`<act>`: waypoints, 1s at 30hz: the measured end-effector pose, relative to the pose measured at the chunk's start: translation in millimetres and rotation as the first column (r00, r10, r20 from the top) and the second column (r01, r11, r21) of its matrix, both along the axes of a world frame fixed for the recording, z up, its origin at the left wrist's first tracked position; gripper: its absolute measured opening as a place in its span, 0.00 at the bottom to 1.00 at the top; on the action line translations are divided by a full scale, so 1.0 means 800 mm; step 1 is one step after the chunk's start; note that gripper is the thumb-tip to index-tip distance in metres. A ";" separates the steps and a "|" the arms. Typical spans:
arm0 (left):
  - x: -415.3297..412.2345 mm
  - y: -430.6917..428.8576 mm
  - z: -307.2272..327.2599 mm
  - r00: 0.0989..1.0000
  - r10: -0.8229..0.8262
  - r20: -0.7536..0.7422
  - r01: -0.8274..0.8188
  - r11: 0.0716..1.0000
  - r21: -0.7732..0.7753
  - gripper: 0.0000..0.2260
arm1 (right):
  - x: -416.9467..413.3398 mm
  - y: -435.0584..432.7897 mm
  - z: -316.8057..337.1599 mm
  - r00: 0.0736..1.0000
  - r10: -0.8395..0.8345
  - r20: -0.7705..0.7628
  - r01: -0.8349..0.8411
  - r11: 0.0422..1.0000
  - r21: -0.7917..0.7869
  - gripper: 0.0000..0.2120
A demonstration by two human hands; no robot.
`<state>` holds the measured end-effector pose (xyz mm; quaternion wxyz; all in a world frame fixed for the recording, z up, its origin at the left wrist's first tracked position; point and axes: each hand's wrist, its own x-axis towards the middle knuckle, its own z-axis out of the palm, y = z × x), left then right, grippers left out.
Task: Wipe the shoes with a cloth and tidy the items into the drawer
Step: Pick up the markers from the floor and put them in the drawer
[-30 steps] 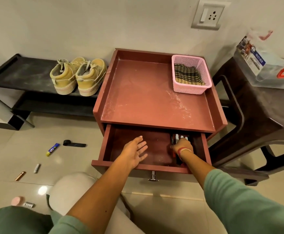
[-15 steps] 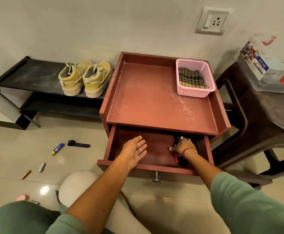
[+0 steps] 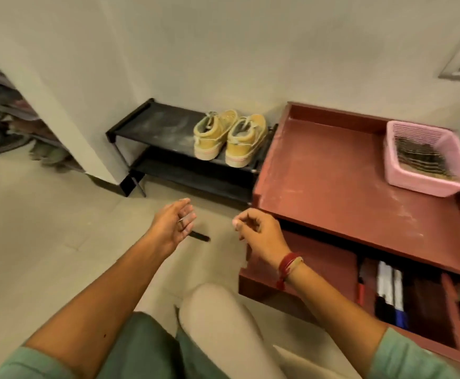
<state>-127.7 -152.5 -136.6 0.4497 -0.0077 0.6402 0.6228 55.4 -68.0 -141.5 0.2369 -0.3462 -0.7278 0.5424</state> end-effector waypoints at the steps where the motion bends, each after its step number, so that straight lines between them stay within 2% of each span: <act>1: -0.022 -0.009 -0.011 0.999 0.045 0.002 -0.045 0.998 -0.037 0.05 | -0.026 -0.005 -0.011 1.000 0.026 0.010 -0.026 1.000 -0.017 0.03; 7: -0.126 -0.057 -0.099 0.977 0.212 -0.007 -0.208 0.951 -0.229 0.05 | -0.176 -0.017 -0.102 0.988 0.122 0.090 -0.107 0.982 -0.153 0.04; 10: -0.156 -0.074 -0.160 0.966 0.257 0.010 -0.243 0.924 -0.296 0.05 | -0.241 -0.004 -0.173 0.977 0.077 0.201 -0.030 0.974 -0.226 0.07; 12: -0.167 -0.085 -0.204 0.958 0.286 0.035 -0.257 0.903 -0.344 0.05 | -0.275 0.008 -0.230 0.946 0.033 0.322 0.039 0.976 -0.215 0.07; 16: -0.176 -0.114 -0.286 0.933 0.353 0.070 -0.292 0.856 -0.427 0.03 | -0.313 0.034 -0.326 0.773 -0.008 0.635 0.038 0.999 -0.034 0.09; 19: -0.176 -0.134 -0.336 0.913 0.400 0.080 -0.327 0.835 -0.443 0.04 | -0.329 0.051 -0.378 0.641 0.025 0.767 -0.136 0.987 0.081 0.12; 22: -0.178 -0.151 -0.373 0.885 0.459 0.076 -0.384 0.813 -0.437 0.05 | -0.338 0.060 -0.421 0.499 0.025 0.866 -0.350 0.920 0.176 0.17; 24: -0.175 -0.158 -0.391 0.853 0.517 0.069 -0.443 0.788 -0.428 0.06 | -0.338 0.059 -0.446 0.449 0.022 0.893 -0.430 0.882 0.194 0.18; 26: -0.171 -0.162 -0.402 0.817 0.573 0.071 -0.499 0.762 -0.412 0.06 | -0.334 0.058 -0.468 0.458 0.004 0.889 -0.452 0.862 0.228 0.17; 30: -0.161 -0.160 -0.411 0.765 0.639 0.086 -0.560 0.724 -0.403 0.05 | -0.331 0.069 -0.480 0.563 -0.048 0.825 -0.424 0.840 0.338 0.14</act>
